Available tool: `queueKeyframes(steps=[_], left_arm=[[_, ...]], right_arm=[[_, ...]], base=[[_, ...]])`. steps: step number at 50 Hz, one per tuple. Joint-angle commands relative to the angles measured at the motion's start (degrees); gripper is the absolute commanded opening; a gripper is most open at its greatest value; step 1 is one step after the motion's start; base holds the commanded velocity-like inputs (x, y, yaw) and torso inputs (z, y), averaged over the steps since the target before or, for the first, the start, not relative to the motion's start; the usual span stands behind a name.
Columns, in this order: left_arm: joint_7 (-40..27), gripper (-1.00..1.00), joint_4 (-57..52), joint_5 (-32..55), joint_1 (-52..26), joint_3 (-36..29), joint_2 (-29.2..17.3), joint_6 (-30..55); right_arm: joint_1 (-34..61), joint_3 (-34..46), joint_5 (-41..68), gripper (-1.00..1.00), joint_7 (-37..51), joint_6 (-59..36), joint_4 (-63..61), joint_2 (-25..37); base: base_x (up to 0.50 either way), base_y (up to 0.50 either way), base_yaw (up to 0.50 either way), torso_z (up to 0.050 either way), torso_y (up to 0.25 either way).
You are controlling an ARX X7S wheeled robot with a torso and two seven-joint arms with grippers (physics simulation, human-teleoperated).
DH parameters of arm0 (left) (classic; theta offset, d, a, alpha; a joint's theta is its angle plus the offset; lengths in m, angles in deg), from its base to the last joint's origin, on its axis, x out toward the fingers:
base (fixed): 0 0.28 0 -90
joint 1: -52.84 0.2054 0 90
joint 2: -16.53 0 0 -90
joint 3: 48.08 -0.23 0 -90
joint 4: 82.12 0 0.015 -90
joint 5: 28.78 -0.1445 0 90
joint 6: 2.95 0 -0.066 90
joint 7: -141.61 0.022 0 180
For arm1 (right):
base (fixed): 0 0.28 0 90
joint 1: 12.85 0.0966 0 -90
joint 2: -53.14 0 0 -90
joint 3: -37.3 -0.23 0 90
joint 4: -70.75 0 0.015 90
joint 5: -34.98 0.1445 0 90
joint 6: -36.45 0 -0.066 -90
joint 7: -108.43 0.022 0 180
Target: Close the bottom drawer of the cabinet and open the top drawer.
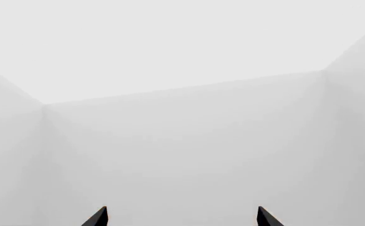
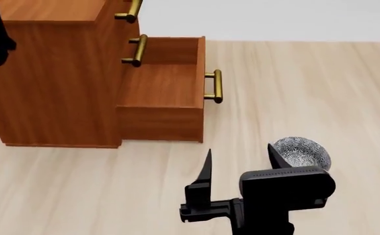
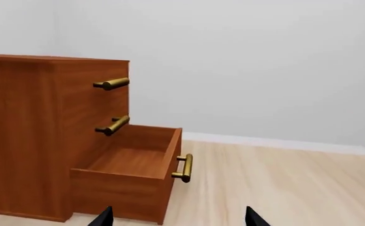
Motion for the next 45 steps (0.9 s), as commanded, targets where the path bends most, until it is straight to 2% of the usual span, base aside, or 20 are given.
queueKeyframes(steps=[1,45], left_arm=[[-0.10,1.00,0.12,0.50,0.03,0.26,-0.07,-0.25],[-0.66,1.00,0.15,1.80,-0.59,0.50,-0.63,-0.53]], right_arm=[[0.04,0.18,0.18,1.00,0.38,-0.02,0.11,0.27],[0.78,0.89,1.36,1.00,1.22,-0.37,0.47,1.09]], base=[[0.28,0.00,0.00,0.000,0.000],[0.33,0.02,0.00,0.000,0.000]])
